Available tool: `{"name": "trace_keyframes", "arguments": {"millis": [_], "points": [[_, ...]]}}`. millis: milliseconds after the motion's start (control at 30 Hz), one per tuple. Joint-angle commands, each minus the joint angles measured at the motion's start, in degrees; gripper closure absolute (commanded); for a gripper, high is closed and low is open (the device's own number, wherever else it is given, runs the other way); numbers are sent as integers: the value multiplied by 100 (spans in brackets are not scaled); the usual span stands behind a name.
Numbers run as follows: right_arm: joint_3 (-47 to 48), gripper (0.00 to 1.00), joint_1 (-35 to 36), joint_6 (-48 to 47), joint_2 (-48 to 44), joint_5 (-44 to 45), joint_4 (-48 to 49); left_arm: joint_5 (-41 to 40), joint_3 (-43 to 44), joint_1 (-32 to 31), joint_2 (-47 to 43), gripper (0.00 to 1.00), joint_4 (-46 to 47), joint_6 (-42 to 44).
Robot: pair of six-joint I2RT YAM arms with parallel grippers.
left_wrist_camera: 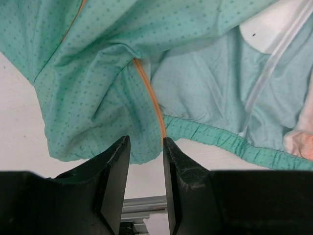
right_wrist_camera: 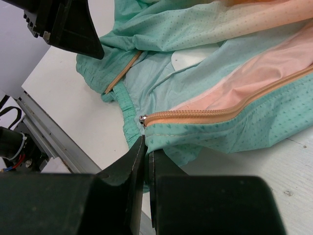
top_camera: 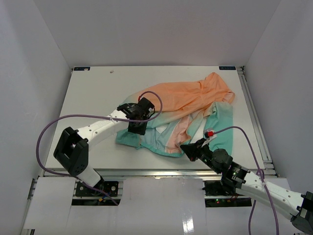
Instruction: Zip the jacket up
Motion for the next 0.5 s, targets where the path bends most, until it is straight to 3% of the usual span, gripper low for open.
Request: {"name": "trace_keyframes", "arguments": {"millis": [0, 67, 267, 467], "points": [[-228, 92, 9, 13, -69, -60, 81, -201, -170, 48, -6, 55, -216, -131], [-239, 92, 3, 16, -81, -58, 83, -409, -232, 39, 114, 55, -370, -244], [-254, 92, 1, 23, -131, -60, 89, 332, -577, 39, 41, 54, 284, 60], [-254, 92, 5, 31, -92, -48, 94, 348, -668, 43, 233, 54, 430, 34]]}}
